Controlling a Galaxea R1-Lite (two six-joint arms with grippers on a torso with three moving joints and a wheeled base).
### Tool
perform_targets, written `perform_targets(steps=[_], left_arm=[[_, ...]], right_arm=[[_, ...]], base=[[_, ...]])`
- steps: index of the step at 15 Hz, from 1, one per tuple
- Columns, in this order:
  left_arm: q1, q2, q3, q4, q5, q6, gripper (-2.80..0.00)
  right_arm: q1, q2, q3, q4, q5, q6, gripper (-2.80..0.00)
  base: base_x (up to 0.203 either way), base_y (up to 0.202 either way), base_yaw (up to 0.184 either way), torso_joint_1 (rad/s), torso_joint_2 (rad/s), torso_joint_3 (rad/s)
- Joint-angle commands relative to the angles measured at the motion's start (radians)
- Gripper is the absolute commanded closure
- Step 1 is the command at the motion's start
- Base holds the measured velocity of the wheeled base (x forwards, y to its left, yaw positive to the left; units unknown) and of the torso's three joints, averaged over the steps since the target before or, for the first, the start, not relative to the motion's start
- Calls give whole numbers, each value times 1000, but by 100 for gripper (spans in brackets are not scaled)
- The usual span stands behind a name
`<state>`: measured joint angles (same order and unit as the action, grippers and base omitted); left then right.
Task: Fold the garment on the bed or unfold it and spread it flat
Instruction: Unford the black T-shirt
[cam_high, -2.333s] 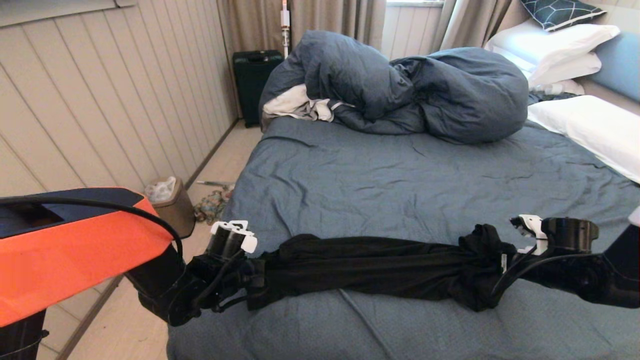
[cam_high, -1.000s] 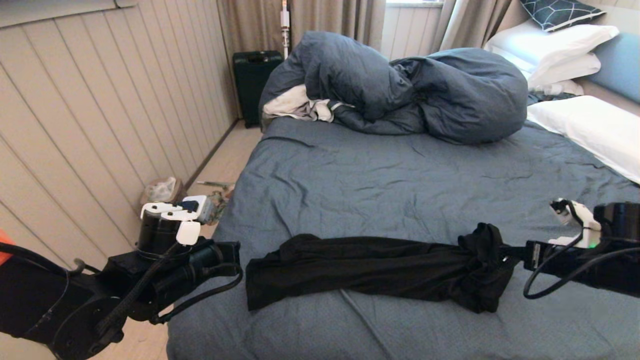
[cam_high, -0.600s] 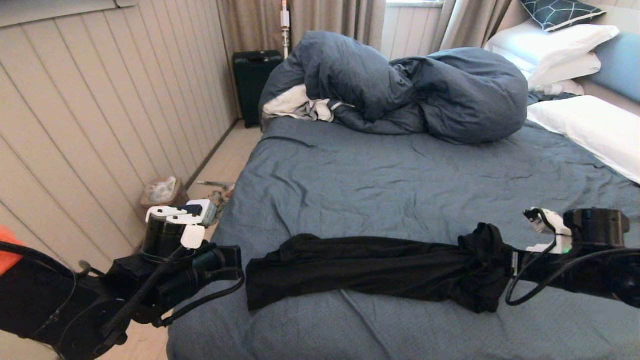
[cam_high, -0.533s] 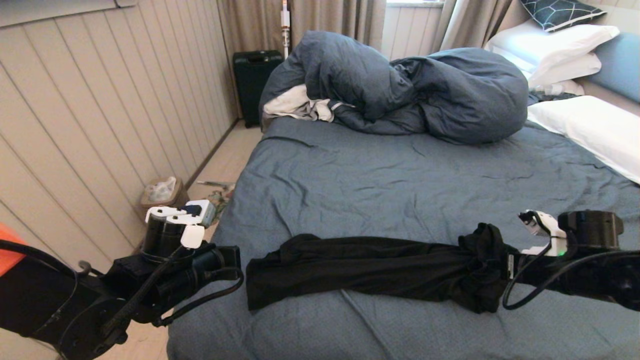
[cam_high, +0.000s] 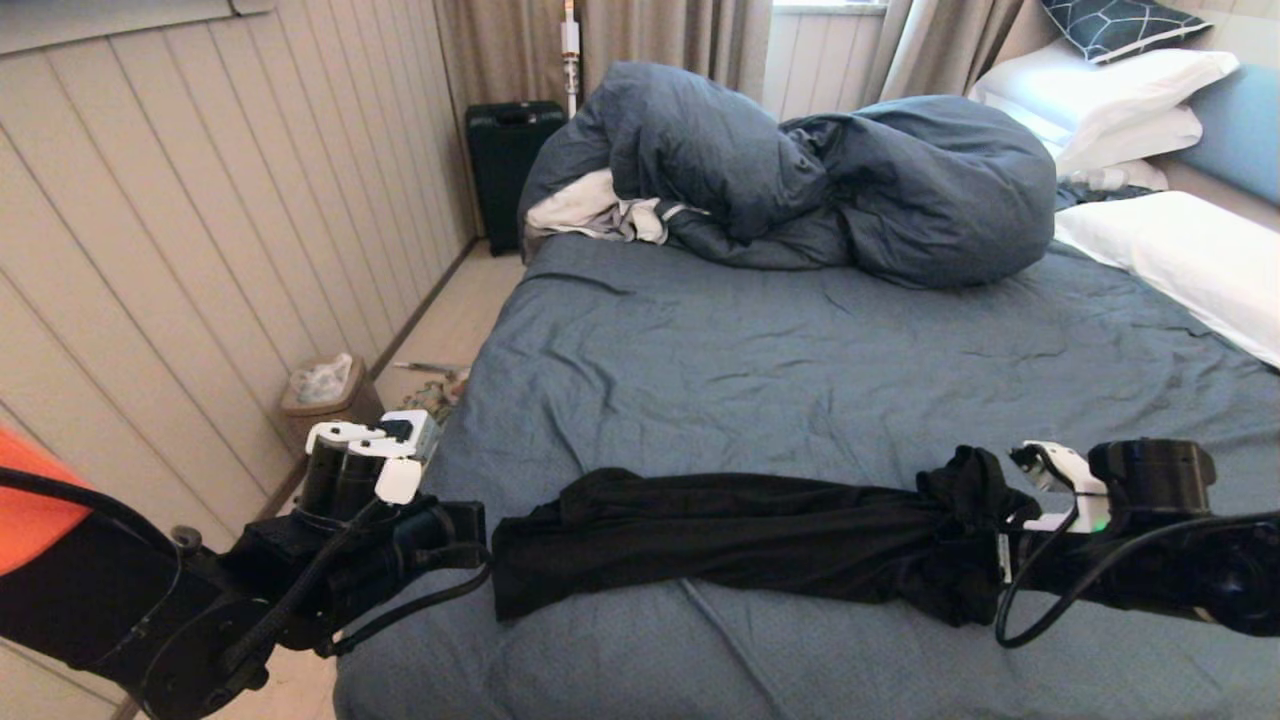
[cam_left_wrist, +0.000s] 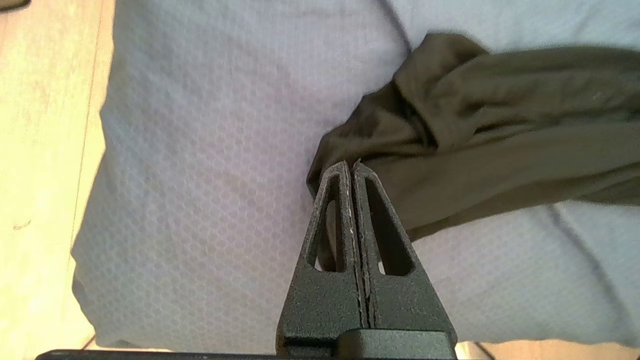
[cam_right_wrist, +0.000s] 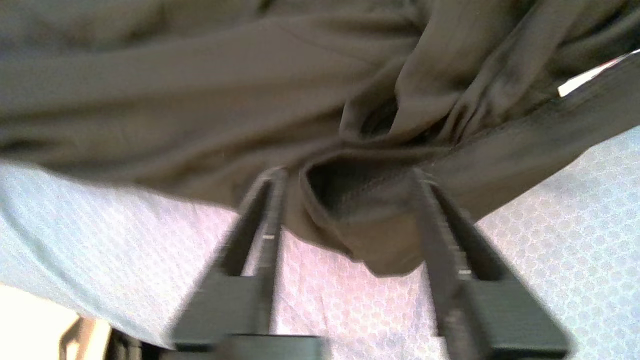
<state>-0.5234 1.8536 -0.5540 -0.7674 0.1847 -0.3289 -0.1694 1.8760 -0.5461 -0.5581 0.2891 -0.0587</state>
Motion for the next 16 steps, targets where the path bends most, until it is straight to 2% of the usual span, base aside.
perform_targets(steps=[1,4,5,6,16], left_arm=[[0,37,-5,-7,2,-2,0],[0,44,-3,-7,2,-1,0],[0,45,-4,-6,2,-1,0],[0,46,-3,-6,2,-1,0],[0,85,-7,-7,6,-2,0]], right_arm=[[12,27,9,-4,2,-12,-280],[28,78,11,-11,-8,-26,-280],[27,79,12,-24,-10,-26,-268],[27,72,19,-36,-9,-26,0],[24,46,24,-50,-17,-30,0]], base=[[0,0,0,0,0,0],[0,0,0,0,0,0],[0,0,0,0,0,0],[0,0,0,0,0,0],[0,0,0,0,0,0]])
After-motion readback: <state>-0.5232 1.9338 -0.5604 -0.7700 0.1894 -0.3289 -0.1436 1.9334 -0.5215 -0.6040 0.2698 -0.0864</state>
